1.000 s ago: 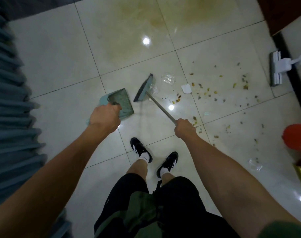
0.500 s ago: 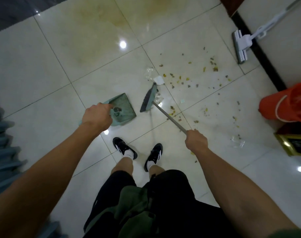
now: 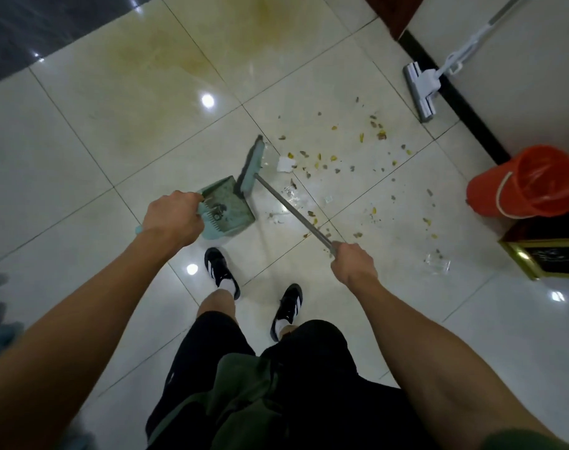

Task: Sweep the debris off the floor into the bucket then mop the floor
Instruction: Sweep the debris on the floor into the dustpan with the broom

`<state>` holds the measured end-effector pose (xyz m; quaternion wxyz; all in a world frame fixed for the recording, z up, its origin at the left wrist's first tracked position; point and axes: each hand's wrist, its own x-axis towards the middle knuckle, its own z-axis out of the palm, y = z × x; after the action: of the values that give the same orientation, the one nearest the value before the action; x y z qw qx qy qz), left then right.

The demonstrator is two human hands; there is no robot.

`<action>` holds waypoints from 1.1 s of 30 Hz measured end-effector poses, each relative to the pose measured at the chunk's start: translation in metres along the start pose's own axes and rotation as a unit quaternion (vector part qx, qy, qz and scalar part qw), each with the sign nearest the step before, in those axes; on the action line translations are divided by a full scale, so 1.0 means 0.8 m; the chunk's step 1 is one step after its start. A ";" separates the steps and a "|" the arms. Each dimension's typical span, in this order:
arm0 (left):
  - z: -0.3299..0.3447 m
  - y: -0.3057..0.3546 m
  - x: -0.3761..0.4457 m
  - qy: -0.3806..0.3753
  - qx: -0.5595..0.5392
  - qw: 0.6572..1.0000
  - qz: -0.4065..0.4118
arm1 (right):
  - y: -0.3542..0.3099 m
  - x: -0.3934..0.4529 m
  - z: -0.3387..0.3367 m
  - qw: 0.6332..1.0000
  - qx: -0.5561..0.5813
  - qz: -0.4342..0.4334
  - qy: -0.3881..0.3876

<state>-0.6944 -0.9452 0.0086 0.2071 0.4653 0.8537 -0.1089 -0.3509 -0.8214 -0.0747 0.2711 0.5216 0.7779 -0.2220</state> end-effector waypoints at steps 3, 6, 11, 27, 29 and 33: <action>-0.019 -0.040 0.042 0.015 -0.007 1.000 -0.006 | -0.064 0.042 -0.015 1.000 0.028 -0.001 0.012; -0.037 -0.090 0.089 0.011 -0.022 1.000 -0.007 | -0.131 0.086 -0.034 0.999 0.048 0.002 0.010; -0.056 -0.159 0.155 0.004 -0.040 0.999 0.011 | -0.235 0.157 -0.068 0.993 0.120 0.020 -0.002; -0.068 -0.109 0.201 -0.041 0.029 0.989 0.140 | -0.166 0.080 -0.044 0.976 0.074 0.201 -0.050; -0.062 -0.094 0.191 -0.040 0.029 0.987 0.151 | -0.144 0.058 -0.030 0.969 0.075 0.226 -0.060; -0.055 -0.060 0.163 -0.040 0.049 0.980 0.188 | -0.109 0.011 -0.003 0.959 0.083 0.266 -0.044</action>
<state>-0.8088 -0.8572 -0.0116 0.2354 0.6220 0.7357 -0.1283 -0.4351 -0.8445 -0.0733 0.3101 0.7204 0.5768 -0.2284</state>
